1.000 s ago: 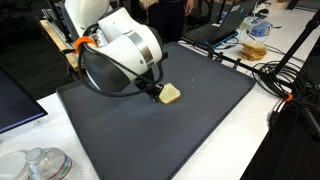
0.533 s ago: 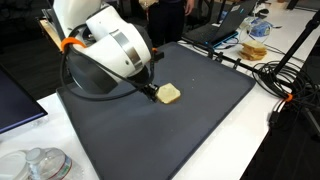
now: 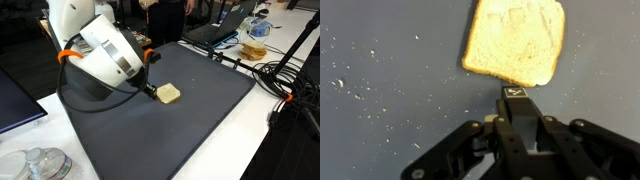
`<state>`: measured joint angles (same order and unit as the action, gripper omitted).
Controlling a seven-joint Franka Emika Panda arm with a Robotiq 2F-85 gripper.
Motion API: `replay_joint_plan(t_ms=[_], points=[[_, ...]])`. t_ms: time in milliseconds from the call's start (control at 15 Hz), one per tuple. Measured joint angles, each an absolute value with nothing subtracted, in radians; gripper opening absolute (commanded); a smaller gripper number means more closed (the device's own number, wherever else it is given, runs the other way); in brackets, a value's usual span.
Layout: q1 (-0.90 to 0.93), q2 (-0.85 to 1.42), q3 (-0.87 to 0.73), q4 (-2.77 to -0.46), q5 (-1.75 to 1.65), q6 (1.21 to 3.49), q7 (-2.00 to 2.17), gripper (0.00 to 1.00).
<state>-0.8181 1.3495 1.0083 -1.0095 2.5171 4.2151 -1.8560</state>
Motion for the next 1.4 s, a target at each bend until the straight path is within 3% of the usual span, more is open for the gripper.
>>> replay_joint_plan(t_ms=[1400], points=[[-0.908,1.449,1.126,-1.021,2.517,4.215,-1.65,0.05]])
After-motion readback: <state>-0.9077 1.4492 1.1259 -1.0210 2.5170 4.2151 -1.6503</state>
